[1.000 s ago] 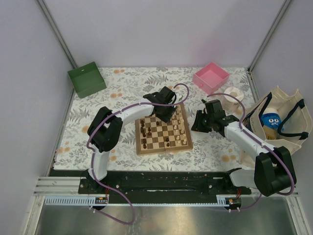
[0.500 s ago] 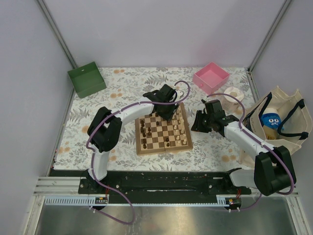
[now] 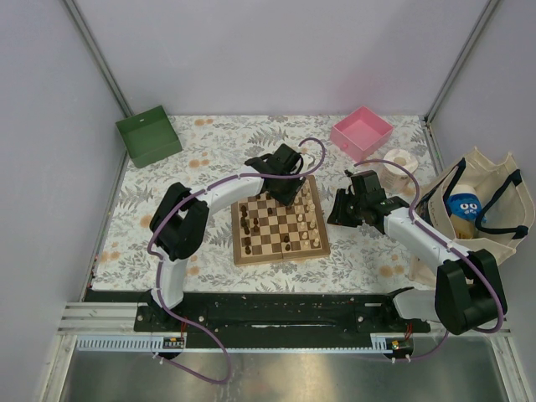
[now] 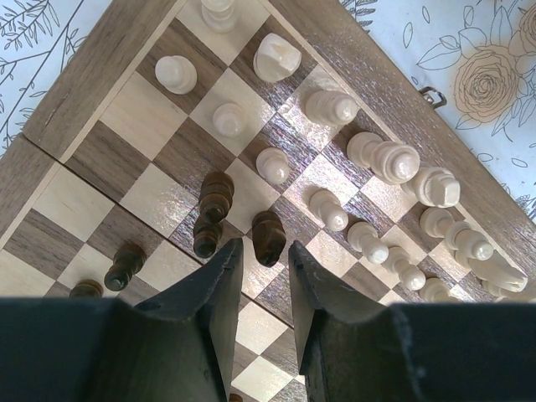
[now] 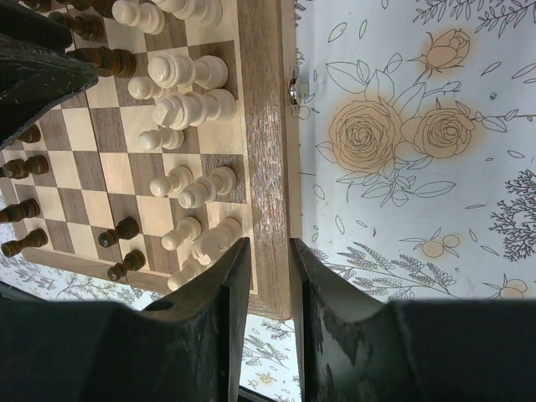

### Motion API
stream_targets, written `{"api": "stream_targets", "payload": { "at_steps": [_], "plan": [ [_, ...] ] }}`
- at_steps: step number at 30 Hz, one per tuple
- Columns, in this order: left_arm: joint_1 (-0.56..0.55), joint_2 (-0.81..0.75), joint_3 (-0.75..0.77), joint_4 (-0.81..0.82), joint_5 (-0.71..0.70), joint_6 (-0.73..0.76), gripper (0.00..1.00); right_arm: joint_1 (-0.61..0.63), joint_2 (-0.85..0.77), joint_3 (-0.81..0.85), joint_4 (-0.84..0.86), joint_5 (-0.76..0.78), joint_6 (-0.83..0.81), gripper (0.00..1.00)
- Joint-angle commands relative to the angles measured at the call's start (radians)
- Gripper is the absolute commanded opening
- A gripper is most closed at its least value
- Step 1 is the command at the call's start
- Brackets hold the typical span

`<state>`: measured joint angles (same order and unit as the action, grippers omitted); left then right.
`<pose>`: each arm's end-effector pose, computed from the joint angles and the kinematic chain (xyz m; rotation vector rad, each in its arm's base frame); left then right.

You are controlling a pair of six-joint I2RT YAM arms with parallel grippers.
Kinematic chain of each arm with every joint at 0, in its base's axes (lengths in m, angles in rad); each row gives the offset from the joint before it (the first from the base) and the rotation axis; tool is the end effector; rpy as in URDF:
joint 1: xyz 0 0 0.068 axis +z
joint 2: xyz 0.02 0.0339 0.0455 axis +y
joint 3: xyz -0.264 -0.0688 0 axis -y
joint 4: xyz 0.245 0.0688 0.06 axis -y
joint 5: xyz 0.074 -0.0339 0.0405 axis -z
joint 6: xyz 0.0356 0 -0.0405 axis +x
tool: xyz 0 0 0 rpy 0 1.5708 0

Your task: Set up the chess pieces on the board

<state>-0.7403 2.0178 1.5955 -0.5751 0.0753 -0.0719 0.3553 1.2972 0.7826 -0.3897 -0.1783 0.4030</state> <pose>0.3242 -0.2998 0.2139 0.8855 2.4617 -0.3952 0.2405 0.0960 0.2136 -0.0180 2.5357 0.5352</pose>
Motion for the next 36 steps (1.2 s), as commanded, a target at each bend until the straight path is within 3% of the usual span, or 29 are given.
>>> {"api": "stream_targets", "payload": {
  "at_steps": [1,8,21,36],
  "plan": [
    [-0.005,-0.007,0.038,0.015,0.012,0.001,0.31,0.007,0.001,0.038,0.017,-0.020,-0.016,0.34],
    [-0.004,0.004,0.043,0.003,0.017,0.006,0.26,0.007,-0.001,0.038,0.017,-0.021,-0.016,0.34],
    [-0.004,-0.040,0.049,-0.011,0.054,0.009,0.04,0.007,-0.006,0.037,0.017,-0.015,-0.016,0.34],
    [-0.004,-0.263,0.023,-0.100,-0.235,-0.002,0.00,0.007,-0.004,0.040,0.017,-0.023,-0.015,0.34]
  ]
}}
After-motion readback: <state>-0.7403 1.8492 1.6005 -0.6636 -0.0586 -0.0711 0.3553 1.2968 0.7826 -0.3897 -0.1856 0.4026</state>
